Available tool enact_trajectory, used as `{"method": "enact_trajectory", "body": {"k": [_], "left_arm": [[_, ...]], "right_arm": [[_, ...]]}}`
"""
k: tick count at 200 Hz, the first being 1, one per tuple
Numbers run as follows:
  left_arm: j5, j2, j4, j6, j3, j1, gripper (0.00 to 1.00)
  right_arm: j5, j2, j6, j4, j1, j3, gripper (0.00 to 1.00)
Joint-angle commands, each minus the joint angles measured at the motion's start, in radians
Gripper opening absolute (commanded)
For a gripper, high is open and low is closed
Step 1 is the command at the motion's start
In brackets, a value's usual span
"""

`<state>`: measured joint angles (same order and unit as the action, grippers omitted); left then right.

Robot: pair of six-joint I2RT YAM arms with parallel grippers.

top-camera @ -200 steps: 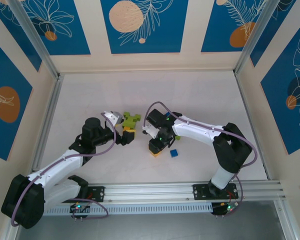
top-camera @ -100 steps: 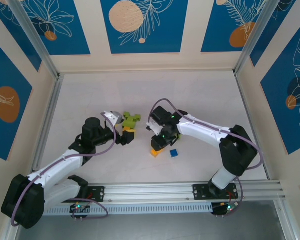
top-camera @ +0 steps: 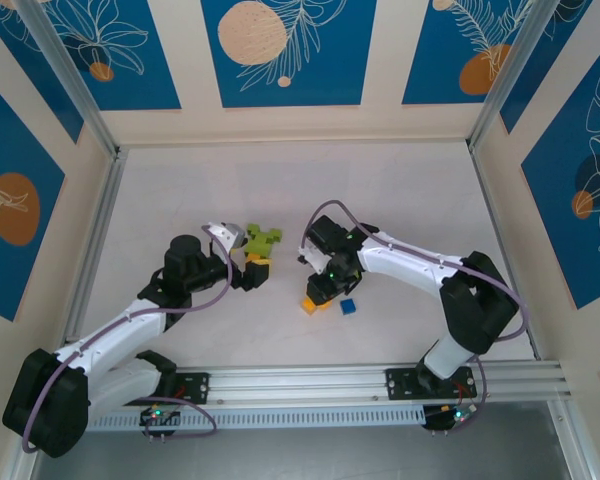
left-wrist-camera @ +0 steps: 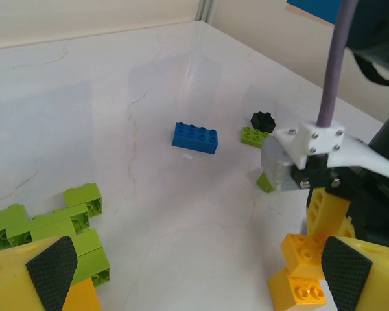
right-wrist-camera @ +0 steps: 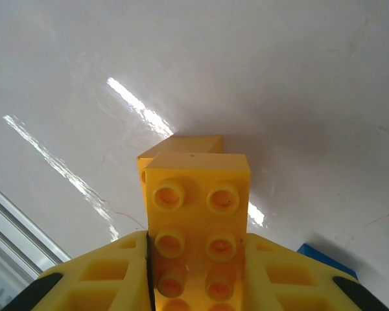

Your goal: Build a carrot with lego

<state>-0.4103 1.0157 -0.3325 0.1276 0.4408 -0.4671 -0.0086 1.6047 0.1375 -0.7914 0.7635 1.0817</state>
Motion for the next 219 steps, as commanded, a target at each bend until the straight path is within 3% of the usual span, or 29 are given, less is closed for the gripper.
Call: {"method": "enact_trajectory", "body": {"k": [1, 219], "left_arm": [[-0.020, -0.005, -0.020, -0.012, 0.029, 0.002, 0.99], [-0.021, 0.020, -0.024, -0.020, 0.039, 0.002, 0.99]], "right_arm": [[-0.043, 0.009, -0.010, 0.020, 0.000, -0.009, 0.31], [-0.055, 0.066, -0.037, 0.000, 0.010, 0.080, 0.31]]}}
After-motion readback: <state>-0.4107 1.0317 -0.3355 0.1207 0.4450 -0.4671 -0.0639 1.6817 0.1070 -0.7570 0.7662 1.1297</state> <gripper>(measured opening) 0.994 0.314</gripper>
